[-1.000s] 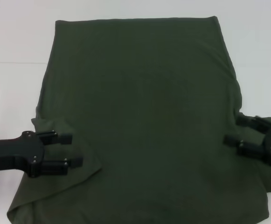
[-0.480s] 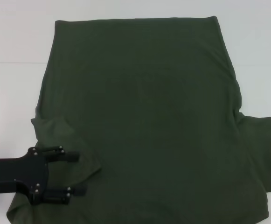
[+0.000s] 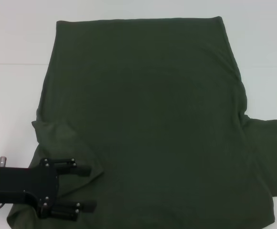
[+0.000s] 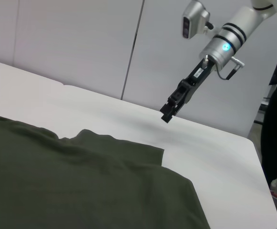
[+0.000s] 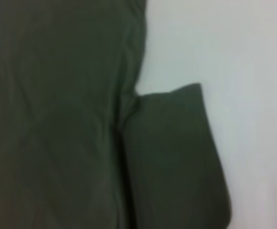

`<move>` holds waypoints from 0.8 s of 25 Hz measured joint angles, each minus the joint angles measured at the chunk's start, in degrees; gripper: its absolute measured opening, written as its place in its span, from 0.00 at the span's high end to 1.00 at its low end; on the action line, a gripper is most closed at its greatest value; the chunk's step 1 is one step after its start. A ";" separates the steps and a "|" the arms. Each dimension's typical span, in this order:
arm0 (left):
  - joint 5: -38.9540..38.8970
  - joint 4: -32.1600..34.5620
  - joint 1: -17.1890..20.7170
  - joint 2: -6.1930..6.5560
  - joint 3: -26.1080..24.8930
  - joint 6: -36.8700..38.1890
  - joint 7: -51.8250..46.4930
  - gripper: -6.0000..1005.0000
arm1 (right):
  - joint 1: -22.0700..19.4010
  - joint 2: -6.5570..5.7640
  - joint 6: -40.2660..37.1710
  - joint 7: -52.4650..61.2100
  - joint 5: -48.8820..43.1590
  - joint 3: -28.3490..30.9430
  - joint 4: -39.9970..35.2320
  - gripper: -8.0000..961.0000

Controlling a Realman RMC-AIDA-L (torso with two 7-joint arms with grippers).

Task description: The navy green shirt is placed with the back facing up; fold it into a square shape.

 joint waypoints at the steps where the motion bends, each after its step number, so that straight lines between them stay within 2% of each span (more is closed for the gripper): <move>1: -0.01 -0.01 0.00 0.00 0.10 0.01 0.00 0.16 | 0.22 0.06 0.40 0.03 -0.57 -0.07 0.42 0.08; 7: -0.07 0.03 0.02 0.00 0.40 0.20 -0.09 0.16 | 0.63 -0.01 3.47 0.37 -1.06 -1.32 4.55 0.08; 10: -0.10 0.05 0.14 0.00 0.41 0.25 -0.09 0.16 | 1.20 -0.52 5.38 0.61 -1.22 -2.75 8.21 0.08; 20: -0.14 0.00 0.03 0.00 0.40 0.30 -0.16 0.16 | 2.63 -0.74 8.60 0.61 -1.65 -4.50 12.54 0.09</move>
